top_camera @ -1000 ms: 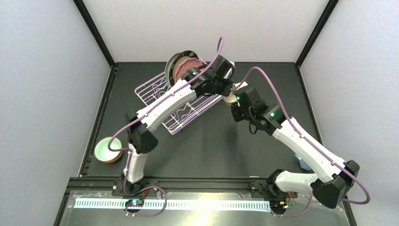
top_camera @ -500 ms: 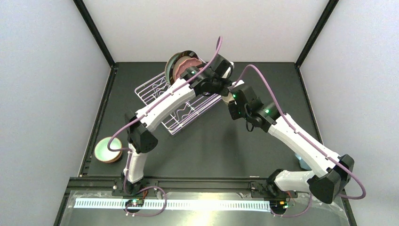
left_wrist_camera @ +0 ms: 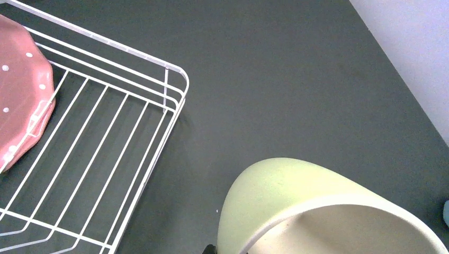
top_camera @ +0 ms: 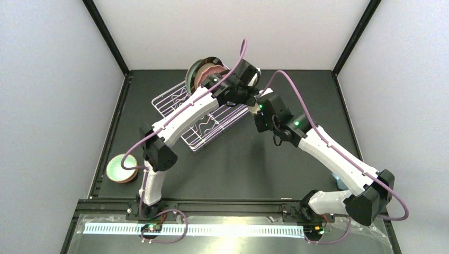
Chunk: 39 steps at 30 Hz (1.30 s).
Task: Load the mixed dishes into the dish rack
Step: Pass from the left arm to the right, then pass from the right arm to the left
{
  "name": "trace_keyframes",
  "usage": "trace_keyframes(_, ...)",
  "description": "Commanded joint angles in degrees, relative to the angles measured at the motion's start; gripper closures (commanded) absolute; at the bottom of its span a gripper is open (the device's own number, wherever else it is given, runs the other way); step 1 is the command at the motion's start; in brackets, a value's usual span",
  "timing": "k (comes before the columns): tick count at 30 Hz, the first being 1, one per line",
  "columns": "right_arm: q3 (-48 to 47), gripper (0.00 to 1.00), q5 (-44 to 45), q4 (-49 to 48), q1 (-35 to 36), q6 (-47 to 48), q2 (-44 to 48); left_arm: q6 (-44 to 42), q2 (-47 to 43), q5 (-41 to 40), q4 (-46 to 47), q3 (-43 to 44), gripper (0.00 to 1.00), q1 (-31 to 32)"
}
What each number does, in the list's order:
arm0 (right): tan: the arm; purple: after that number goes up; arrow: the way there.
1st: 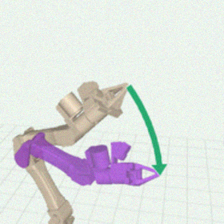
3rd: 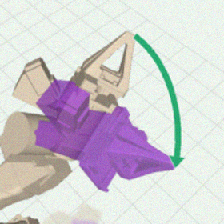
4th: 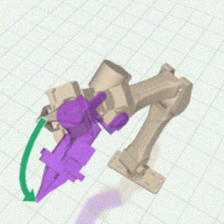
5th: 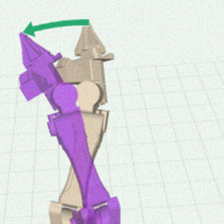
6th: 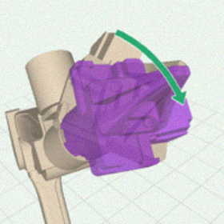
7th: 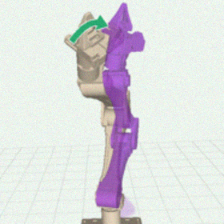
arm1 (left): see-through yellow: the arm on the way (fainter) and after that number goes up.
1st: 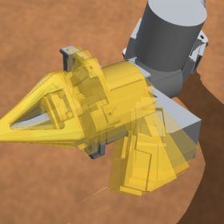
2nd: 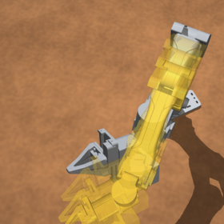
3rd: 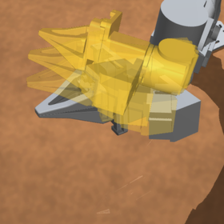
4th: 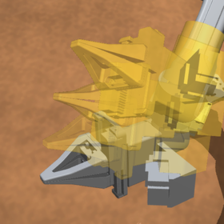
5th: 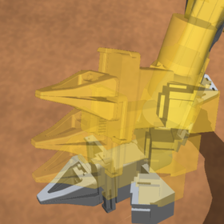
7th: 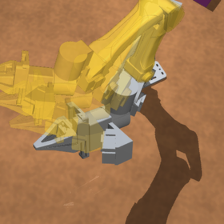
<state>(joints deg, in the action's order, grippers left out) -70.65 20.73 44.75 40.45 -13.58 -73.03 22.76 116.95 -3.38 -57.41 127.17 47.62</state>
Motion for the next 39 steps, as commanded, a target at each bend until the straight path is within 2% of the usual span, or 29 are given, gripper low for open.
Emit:
trace_keyframes(1, -0.71, 0.66, 3.71, 0.14, -0.32, 2.32, -2.66, -3.16, -1.03, 5.31, -1.21, 3.46, 0.99, 1.6)
trace_keyframes(7, -0.8, 0.89, 4.39, 0.51, -0.28, 1.77, -3.43, -3.19, -0.69, 4.74, -1.12, 3.45, 0.98, 1.52)
trace_keyframes(11, -0.97, 1.0, 4.19, 0.62, -0.28, 0.9, -3.28, -2.99, -0.68, 3.57, -1.19, 3.49, 0.85, 1.43)
trace_keyframes(17, -1.14, 1.0, 3.42, 0.72, -0.28, -0.02, -3.09, -2.99, -0.82, 1.32, -1.52, 3.25, 0.73, 1.43)
trace_keyframes(21, -1.61, 1.0, 1.74, 0.62, -0.28, -1.08, -2.92, -2.33, -1.21, 0.47, -1.48, 3.16, 0.71, 1.14)
trace_keyframes(27, -4.02, 1.0, -0.17, 1.16, -0.28, -2.45, -3.08, 0.33, -2.84, 0.72, -0.48, 2.56, 0.59, -1.08)
trace_keyframes(30, -5.73, 1.0, -0.95, 1.8, -0.28, -3.16, -3.3, 2.12, -5.08, 0.53, 2.17, -0.6, 0.51, -2.52)
trace_keyframes(39, -9.35, 1.0, -4.7, 2.79, -0.28, -6.12, -3.41, 8.4, -15.14, 0.72, 12.9, -14.02, 0.46, -8.25)
